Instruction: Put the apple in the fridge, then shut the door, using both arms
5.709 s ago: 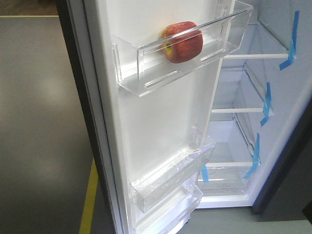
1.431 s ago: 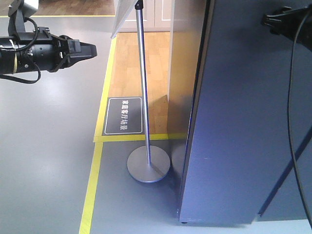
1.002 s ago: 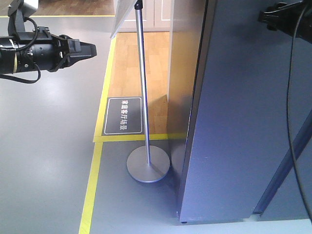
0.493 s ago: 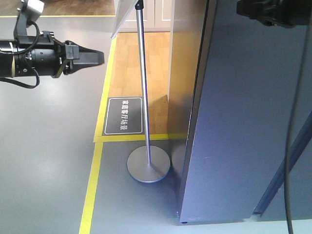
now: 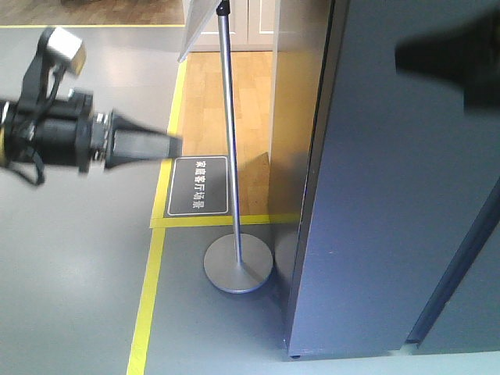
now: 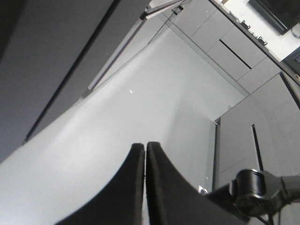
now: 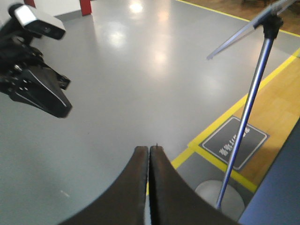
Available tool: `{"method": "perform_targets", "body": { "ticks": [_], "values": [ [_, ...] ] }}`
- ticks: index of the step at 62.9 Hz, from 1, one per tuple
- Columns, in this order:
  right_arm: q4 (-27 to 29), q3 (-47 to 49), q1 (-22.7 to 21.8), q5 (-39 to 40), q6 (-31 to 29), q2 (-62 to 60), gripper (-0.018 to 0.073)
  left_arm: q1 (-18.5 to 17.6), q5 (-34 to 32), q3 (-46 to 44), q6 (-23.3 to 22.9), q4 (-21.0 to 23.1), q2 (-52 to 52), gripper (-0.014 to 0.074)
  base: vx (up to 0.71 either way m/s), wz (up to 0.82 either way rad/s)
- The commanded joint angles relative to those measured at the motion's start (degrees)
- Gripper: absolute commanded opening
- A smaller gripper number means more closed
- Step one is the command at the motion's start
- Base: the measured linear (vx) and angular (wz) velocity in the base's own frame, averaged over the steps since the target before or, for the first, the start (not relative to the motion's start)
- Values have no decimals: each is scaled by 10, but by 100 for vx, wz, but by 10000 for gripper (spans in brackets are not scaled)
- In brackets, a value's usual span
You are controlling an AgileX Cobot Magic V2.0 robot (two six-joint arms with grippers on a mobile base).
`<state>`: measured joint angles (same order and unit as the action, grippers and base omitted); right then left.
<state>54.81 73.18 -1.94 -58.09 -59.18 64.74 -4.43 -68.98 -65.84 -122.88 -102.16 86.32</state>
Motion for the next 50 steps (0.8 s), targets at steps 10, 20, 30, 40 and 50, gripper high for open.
{"method": "perform_targets", "body": {
  "ticks": [10,20,30,40,50],
  "values": [
    [26,-249,-2,87,-54,-162,-5,-19,64,229,42,9,-183,-8,0,0],
    [27,-416,-2,123,-52,-261,-5,-19,245,406,55,22,-297,-8,0,0],
    [27,-517,-2,132,-52,-330,-5,-19,369,513,56,61,-368,-8,0,0],
    [30,-539,-2,126,-52,-370,-5,-19,393,539,56,86,-403,-8,0,0],
    [31,-539,-2,125,-52,-382,-5,-19,386,537,56,122,-405,-8,0,0]
  ]
}}
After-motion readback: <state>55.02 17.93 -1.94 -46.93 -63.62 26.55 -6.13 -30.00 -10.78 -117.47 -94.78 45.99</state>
